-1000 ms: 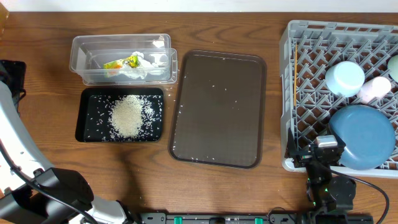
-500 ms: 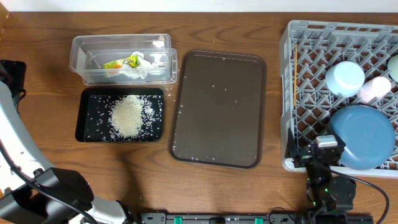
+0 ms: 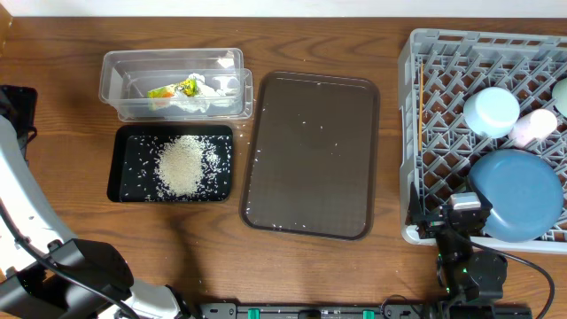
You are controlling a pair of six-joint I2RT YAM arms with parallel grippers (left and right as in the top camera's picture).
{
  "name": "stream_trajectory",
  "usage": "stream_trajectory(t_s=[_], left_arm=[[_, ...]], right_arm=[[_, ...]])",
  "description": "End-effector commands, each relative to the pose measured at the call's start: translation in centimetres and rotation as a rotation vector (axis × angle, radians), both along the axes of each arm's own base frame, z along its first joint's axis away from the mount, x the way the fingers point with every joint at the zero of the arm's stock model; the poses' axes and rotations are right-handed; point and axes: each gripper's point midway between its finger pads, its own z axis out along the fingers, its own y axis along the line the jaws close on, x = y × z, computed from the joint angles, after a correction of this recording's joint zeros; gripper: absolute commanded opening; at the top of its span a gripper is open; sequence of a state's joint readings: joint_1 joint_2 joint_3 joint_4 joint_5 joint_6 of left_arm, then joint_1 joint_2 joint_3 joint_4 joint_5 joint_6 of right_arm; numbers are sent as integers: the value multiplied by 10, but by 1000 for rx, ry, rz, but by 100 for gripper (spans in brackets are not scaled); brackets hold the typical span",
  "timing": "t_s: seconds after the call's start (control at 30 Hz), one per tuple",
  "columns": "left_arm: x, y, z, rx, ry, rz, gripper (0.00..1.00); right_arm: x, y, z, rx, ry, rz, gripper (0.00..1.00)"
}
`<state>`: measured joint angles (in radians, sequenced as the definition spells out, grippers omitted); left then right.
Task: Sort waste into correct bins and load items into the dishwasher rack
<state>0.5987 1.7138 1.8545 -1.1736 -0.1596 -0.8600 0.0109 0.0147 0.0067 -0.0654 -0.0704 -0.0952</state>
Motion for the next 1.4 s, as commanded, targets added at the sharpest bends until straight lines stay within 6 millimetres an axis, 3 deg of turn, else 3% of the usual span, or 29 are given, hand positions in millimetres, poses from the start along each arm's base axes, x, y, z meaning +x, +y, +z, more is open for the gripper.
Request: stream_trajectory(t_s=[0.0, 0.4, 0.77, 0.93, 1.1, 1.37], left_arm=[[-1, 1, -3, -1, 13, -1, 94], [-4, 1, -7, -2, 49, -23, 94], [-46, -30, -32, -109, 218, -45, 94], [-47, -45, -46, -32, 211, -221, 94], [-35, -70, -55, 97, 114, -380, 95], [-15, -132, -62, 305, -90, -650, 95]], right_arm=[[0, 0, 0, 3, -3, -2, 99], [0, 0, 0, 3, -3, -2, 99], [0, 0, 0, 3, -3, -2, 99], [0, 0, 0, 3, -3, -2, 99], [0, 0, 0, 3, -3, -2, 99], [0, 0, 0, 3, -3, -2, 99]])
